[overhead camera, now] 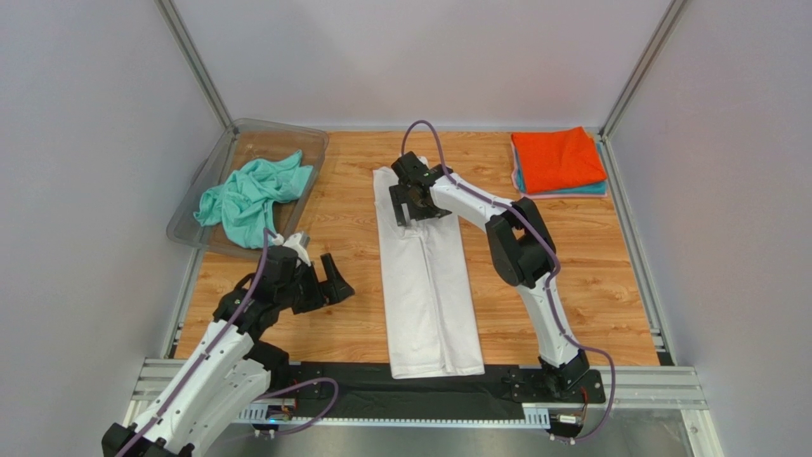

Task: Fold and stack the t-shirts
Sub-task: Fold the tshirt

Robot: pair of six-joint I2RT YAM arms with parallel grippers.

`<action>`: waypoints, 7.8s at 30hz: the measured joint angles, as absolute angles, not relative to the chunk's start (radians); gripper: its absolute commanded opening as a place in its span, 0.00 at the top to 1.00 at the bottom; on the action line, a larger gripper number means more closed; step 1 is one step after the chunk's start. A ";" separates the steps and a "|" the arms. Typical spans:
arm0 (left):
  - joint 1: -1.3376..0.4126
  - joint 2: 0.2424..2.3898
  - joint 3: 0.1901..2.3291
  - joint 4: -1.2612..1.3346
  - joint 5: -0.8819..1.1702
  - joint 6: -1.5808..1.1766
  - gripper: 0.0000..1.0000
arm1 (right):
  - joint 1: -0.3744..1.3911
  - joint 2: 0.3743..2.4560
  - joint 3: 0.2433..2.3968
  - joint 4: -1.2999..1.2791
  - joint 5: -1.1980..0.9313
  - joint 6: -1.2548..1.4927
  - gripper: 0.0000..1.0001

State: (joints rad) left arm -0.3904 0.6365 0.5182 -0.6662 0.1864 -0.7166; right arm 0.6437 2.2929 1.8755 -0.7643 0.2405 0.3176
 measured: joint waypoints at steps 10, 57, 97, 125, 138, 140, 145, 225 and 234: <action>-0.390 0.707 0.424 -0.539 0.239 -0.761 0.00 | 0.570 2.357 1.973 -0.783 0.204 0.397 0.00; -0.817 1.151 0.347 -0.133 0.371 -0.950 0.74 | 0.638 1.228 0.727 -0.625 0.154 0.698 0.00; -0.818 1.023 0.257 -0.150 0.303 -1.002 1.00 | 1.004 1.113 0.496 -0.617 -0.133 0.947 0.68; -0.837 0.703 0.210 -0.261 0.316 -1.037 1.00 | 1.125 0.962 0.499 -0.677 -0.001 1.065 1.00; -0.823 1.060 0.597 -0.273 0.207 -0.925 1.00 | 0.902 1.078 0.751 -0.697 0.095 0.855 1.00; -0.802 1.089 0.639 -0.274 0.208 -0.896 1.00 | 0.861 1.099 0.782 -0.696 0.097 0.821 1.00; -0.720 1.189 0.734 -0.283 0.220 -0.823 1.00 | 0.772 1.169 0.858 -0.689 0.103 0.741 1.00; -0.377 0.926 0.730 -0.456 0.281 -0.665 0.00 | 0.502 1.380 1.021 -0.408 -0.336 0.400 0.00; -0.377 0.509 0.551 -0.558 0.145 -0.698 0.00 | 0.660 1.792 1.262 -0.343 -0.378 0.401 0.00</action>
